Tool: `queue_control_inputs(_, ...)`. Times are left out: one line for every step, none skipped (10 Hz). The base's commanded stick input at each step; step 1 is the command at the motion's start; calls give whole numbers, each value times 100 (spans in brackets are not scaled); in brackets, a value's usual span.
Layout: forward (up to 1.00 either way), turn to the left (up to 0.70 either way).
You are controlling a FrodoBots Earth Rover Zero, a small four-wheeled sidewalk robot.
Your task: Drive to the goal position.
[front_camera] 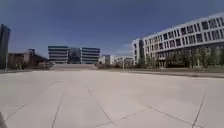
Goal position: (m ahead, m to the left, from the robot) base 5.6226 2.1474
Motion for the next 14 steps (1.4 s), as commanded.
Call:
queue_control_inputs(9,-5)
queue_control_inputs(9,-5)
queue_control_inputs(9,-5)
queue_control_inputs(9,-5)
queue_control_inputs(9,-5)
queue_control_inputs(9,-5)
queue_control_inputs(9,-5)
queue_control_inputs(9,-5)
queue_control_inputs(9,-5)
queue_control_inputs(9,-5)
queue_control_inputs(9,-5)
queue_control_inputs(9,-5)
queue_control_inputs(9,-5)
queue_control_inputs(9,-5)
